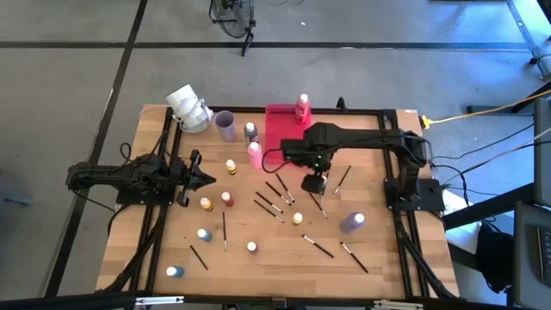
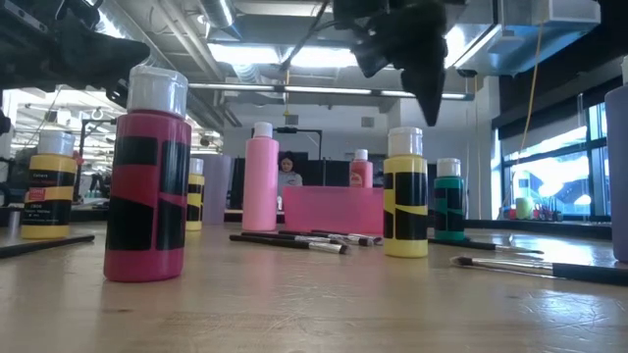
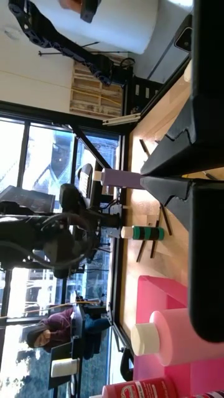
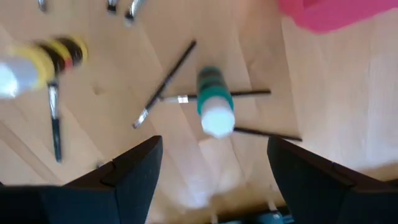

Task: Pick & Place Paint Supplies
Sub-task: Put the green paint bottle into the red bin

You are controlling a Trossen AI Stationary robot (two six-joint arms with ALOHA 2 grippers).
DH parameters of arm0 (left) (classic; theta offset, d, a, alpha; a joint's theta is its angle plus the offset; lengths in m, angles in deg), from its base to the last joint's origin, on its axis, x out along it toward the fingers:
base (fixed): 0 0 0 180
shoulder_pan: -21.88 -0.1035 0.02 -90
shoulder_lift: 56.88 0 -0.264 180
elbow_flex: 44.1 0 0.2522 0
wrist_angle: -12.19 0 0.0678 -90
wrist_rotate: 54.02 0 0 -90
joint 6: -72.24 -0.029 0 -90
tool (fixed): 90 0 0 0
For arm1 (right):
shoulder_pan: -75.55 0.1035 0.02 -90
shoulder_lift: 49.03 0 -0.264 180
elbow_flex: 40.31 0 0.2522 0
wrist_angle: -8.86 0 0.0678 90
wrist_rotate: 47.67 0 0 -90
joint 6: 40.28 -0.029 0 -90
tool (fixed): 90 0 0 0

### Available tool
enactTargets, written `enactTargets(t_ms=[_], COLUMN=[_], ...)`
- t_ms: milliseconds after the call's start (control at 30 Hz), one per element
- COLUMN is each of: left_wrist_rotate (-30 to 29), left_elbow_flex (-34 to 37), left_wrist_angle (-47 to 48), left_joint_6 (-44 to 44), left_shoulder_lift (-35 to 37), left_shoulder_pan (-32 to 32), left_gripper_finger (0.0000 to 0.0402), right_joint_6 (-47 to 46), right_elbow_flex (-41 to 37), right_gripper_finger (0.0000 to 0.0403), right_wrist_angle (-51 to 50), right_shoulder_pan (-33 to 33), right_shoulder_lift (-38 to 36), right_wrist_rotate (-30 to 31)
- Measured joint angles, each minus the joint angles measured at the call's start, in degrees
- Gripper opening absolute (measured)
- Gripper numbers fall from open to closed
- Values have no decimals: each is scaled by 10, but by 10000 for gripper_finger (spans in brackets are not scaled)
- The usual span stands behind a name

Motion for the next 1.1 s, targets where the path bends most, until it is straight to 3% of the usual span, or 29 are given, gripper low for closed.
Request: enactTargets(t_ms=[133,433,1100], left_wrist_rotate=[0,0,0], left_elbow_flex=[0,0,0], left_wrist_angle=[0,0,0], left_joint_6=[0,0,0], left_shoulder_lift=[0,0,0], left_shoulder_pan=[0,0,0], left_gripper_finger=[6,6,6], right_joint_6=[3,-20,-147], right_elbow_flex=[-63,-176,-206], right_gripper_finger=[295,295,296], right_wrist_angle=[3,147,165], right_shoulder_pan=[3,3,-9], right_shoulder_lift=[-58,-162,-137], right_wrist_rotate=[5,2,19])
